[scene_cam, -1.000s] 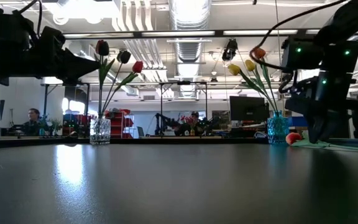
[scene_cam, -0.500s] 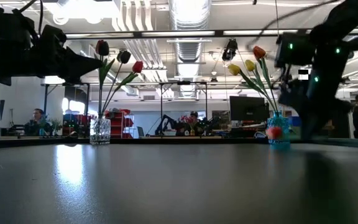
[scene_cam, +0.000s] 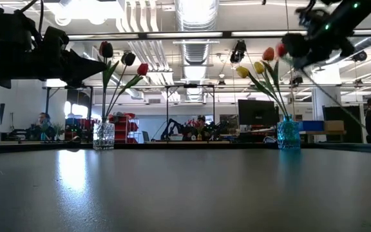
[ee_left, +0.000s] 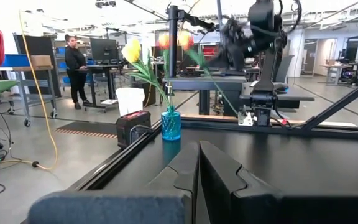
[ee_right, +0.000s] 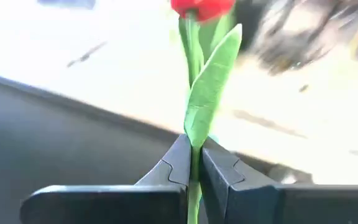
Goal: Sort flowers into vase by color
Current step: Put the orange tulip into the blue flower vase
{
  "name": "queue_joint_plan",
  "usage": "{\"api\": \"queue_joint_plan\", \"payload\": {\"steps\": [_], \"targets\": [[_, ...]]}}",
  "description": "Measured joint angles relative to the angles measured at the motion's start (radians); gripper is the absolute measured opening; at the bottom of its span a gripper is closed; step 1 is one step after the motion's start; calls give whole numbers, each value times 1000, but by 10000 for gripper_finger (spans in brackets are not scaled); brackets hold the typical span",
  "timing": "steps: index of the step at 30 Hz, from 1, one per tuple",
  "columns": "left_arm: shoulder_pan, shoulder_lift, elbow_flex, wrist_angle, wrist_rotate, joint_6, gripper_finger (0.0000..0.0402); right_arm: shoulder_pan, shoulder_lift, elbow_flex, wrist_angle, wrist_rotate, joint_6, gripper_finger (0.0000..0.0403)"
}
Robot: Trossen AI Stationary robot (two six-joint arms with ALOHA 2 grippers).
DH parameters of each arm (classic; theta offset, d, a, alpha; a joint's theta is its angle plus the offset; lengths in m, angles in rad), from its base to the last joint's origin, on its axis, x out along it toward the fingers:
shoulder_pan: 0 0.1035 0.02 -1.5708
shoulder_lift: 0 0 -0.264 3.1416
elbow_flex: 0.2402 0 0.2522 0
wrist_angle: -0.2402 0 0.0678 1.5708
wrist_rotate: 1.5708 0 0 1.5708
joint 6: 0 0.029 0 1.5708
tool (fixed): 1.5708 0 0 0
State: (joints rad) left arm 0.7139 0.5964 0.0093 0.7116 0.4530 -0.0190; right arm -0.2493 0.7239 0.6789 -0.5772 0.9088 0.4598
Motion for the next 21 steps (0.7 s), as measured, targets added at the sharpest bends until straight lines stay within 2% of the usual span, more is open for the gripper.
{"api": "queue_joint_plan", "payload": {"steps": [3,5,9,12,15,21], "targets": [[0,0,0,2,-1,-1,0,0,-72,2,144,143,-159,13],[0,0,0,3,-1,-1,0,0,-105,-9,321,185,-313,13],[0,0,0,4,-1,-1,0,-7,-120,-47,751,187,-671,13],[0,0,0,6,-1,-1,0,-30,-101,-67,991,120,-842,13],[0,0,0,6,-1,-2,0,-75,-68,-74,1110,19,-889,13],[0,0,0,6,-1,-2,0,-215,45,-76,1137,-114,-826,12]]}}
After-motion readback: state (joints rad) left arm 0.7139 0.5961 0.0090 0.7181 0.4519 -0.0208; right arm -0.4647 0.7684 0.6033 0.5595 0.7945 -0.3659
